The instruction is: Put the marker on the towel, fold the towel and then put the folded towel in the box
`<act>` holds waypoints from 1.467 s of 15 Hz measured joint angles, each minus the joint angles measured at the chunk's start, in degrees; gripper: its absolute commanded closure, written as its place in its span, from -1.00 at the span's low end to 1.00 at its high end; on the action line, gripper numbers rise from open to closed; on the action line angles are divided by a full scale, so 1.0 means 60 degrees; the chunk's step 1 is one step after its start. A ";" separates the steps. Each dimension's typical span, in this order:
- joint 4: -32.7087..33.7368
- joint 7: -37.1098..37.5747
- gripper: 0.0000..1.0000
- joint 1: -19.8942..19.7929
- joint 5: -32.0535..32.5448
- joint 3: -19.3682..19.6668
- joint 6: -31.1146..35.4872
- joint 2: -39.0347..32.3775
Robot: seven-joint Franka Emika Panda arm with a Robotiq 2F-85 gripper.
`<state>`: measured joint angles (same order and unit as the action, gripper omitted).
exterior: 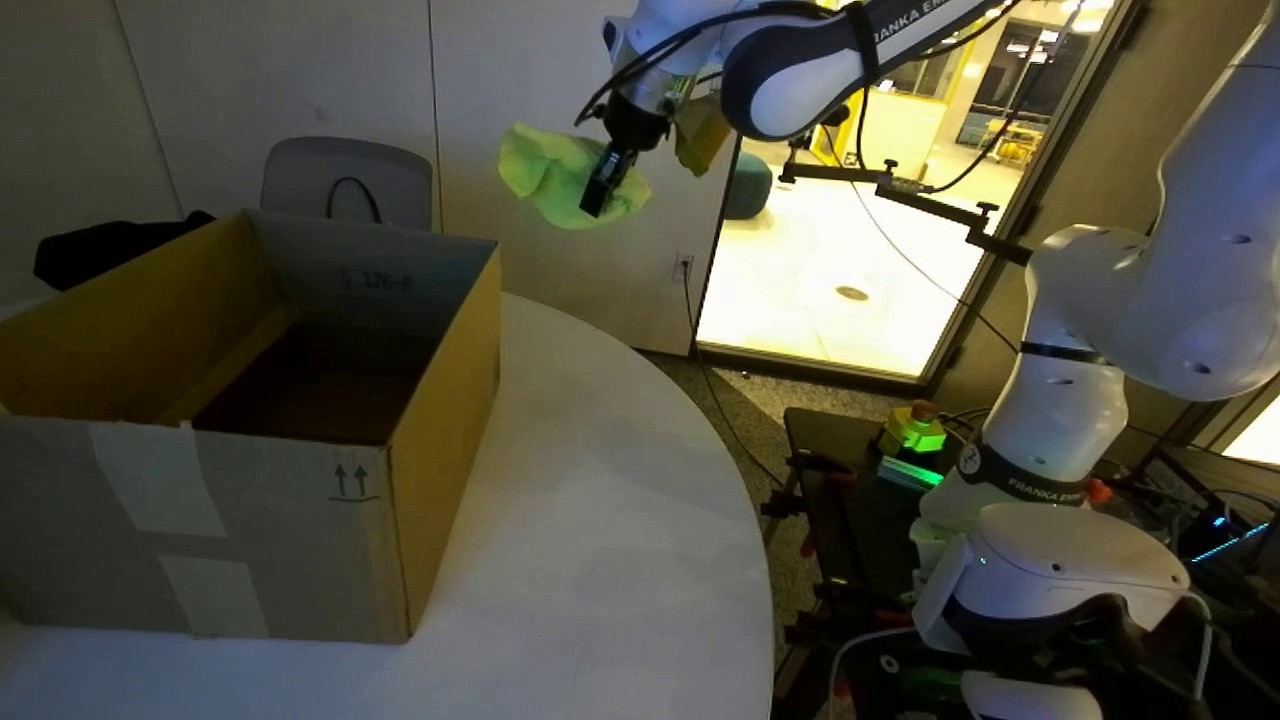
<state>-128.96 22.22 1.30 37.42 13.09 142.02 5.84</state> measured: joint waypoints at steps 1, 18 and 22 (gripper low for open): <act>0.0189 0.0118 1.00 -0.0018 -0.0026 -0.0388 -0.0117 0.0035; 0.7329 0.1844 -0.20 0.1308 0.0047 -0.1594 -0.1870 -0.6812; 0.8214 0.1581 -0.78 0.1389 0.0041 -0.1279 -0.1919 -0.7429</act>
<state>-79.68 31.70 9.63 37.66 5.42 130.51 -38.73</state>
